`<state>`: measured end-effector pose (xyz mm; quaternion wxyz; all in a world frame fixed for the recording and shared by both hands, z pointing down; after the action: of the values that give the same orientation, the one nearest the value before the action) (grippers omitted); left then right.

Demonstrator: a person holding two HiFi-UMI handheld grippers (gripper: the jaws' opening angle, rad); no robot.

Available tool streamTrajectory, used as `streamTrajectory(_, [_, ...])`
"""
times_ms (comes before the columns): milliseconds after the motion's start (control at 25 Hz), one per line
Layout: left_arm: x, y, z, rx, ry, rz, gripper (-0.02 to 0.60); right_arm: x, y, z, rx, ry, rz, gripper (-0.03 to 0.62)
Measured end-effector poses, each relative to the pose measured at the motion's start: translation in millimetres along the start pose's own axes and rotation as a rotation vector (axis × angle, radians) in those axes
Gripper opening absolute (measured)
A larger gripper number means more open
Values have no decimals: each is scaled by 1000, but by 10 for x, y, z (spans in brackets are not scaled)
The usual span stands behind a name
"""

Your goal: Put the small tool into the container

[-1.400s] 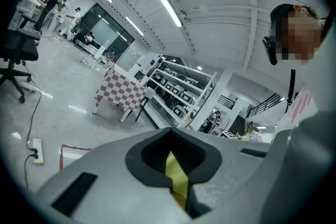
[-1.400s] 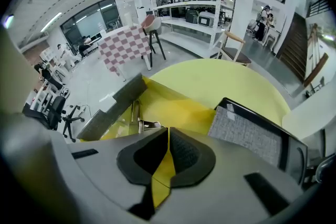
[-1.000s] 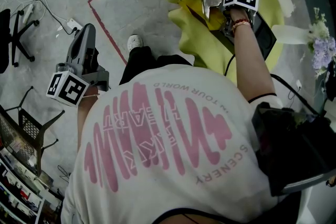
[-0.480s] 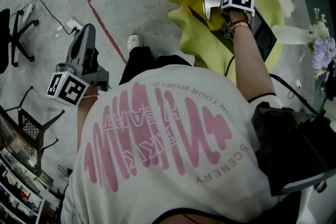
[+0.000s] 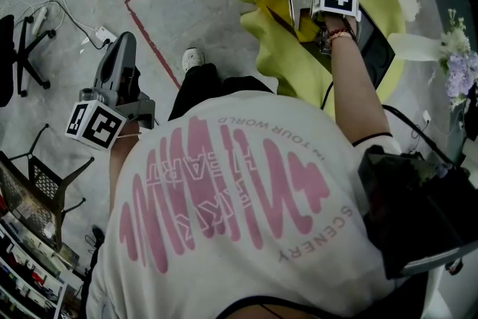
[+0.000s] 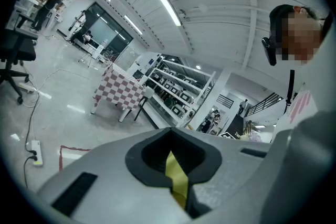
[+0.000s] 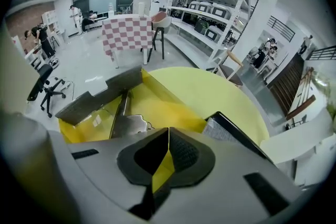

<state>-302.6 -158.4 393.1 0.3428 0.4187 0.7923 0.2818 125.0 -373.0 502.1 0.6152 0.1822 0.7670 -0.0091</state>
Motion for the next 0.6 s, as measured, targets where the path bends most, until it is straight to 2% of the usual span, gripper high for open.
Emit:
streamTrajectory(320, [-7, -41, 82, -19, 9, 9, 6, 84, 51, -7, -30, -43, 9, 9])
streamTrajectory(600, [-53, -118, 179, -54, 24, 29, 6, 218, 51, 51, -72, -88, 59, 9])
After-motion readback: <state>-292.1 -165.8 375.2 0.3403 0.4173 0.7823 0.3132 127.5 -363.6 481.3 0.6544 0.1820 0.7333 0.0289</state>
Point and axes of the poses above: the fingertips, and each gripper's own axes: x backward along the fingers, z to its right, y out of its underside, the point moved 4 cm from there along x, backward along the fingers, and after that the axes turned 11 degrees about -z, right-handed, at the moved point
